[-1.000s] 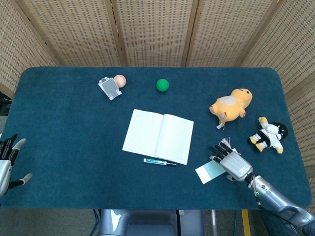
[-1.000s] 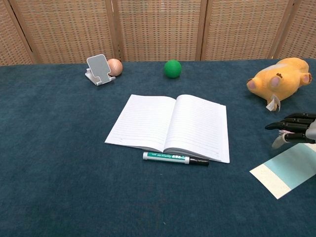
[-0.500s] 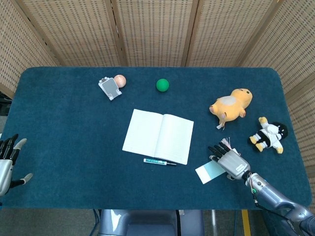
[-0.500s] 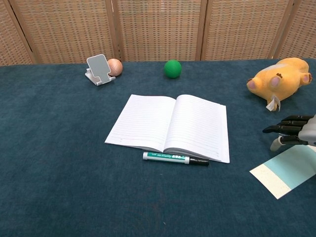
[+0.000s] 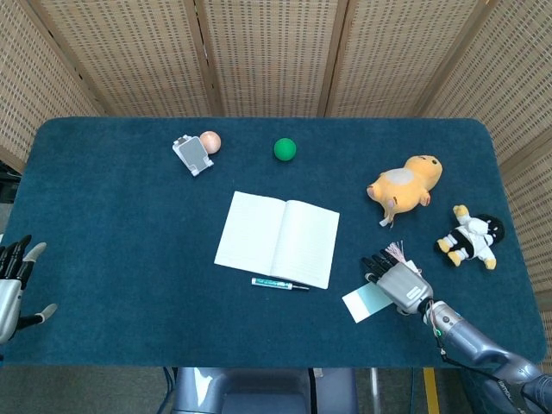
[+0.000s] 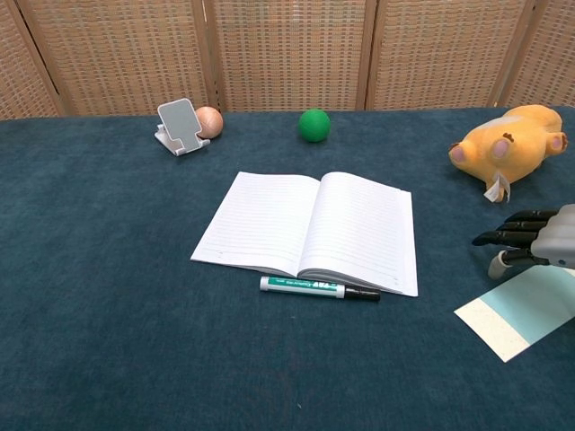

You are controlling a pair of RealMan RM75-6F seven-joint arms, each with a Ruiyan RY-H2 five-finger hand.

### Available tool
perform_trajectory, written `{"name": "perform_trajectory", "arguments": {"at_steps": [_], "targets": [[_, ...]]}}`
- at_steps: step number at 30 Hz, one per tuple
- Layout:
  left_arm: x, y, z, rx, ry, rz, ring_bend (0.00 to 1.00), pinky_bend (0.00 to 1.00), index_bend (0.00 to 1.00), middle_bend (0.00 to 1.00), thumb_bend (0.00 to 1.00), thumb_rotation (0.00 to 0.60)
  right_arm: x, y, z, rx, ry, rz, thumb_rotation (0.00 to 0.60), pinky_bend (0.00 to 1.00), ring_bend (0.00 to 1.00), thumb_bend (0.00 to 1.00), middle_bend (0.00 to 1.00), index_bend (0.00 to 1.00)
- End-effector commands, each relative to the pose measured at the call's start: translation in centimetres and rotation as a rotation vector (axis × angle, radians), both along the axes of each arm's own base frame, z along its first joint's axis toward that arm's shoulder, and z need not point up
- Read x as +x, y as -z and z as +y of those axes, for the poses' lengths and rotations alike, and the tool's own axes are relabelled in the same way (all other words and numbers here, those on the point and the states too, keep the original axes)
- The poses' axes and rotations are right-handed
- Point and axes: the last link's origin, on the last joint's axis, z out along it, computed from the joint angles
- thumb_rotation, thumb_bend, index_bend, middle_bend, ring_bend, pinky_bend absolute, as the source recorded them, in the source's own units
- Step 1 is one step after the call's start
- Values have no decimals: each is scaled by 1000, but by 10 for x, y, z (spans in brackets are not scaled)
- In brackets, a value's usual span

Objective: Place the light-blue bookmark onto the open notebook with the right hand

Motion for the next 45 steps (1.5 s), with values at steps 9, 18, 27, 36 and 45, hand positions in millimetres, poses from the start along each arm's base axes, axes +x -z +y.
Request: {"name": "perform_trajectory", "arguments": {"at_steps": [9, 18, 27, 36, 45], "targets": [[0, 0, 0, 2, -1, -1, 0, 0, 0, 0, 0, 600, 1, 6, 0, 5, -5, -2, 600, 0, 0, 0, 0, 217], [-1, 0, 0, -1, -3, 0, 0, 0, 0, 0, 0, 600, -4, 11, 2, 12, -7, -26, 600, 0, 0, 0, 0, 310], [0, 1, 0, -4, -3, -2, 0, 0, 0, 0, 0, 600, -4, 14, 5, 16, -41, -103, 600, 0, 0, 66, 0, 507], [0, 1, 0, -6, -1, -3, 0, 0, 0, 0, 0, 600, -10, 13, 9, 11, -68, -144, 600, 0, 0, 192, 0, 532], [0, 1, 0, -7, -3, -2, 0, 0, 0, 0, 0, 600, -8, 12, 10, 11, -81, -138, 600, 0, 0, 211, 0, 540]]}}
